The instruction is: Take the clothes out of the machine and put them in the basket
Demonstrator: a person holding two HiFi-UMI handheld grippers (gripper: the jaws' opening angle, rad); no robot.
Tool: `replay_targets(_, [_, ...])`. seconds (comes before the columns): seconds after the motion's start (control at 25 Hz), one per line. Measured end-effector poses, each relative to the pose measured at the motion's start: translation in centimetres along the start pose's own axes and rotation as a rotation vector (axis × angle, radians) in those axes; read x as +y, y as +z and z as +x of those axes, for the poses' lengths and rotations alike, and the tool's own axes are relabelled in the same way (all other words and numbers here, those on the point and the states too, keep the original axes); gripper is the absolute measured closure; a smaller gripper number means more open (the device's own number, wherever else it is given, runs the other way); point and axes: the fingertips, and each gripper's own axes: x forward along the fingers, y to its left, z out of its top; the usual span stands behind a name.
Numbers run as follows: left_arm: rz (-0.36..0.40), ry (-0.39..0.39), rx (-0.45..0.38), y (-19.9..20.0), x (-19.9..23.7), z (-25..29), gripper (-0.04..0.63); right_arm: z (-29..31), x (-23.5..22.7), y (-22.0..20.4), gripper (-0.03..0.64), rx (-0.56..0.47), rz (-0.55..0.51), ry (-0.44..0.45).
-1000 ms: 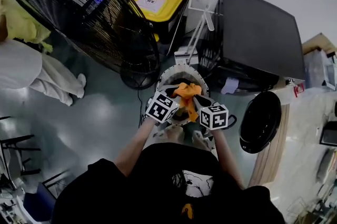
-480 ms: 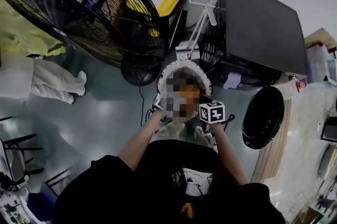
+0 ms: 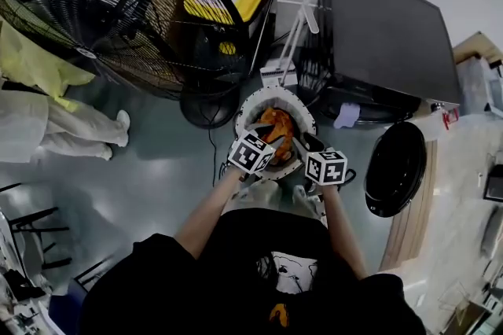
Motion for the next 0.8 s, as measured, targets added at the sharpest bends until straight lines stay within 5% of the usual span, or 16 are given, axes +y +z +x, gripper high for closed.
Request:
replay_targets(0.48, [0.122,-0.097,-0.032,3.5,-5.5,0.8,0.436,-7.2,-6.0,1.8,0.425,-0.183,0.149,-0.114])
replay_targets(0.8, [0.179,-0.064,-0.018,5.6,-9.5,3.5,0.436,-12.1,-11.7,2.5,0.43,-0.252,0.169,-0.136])
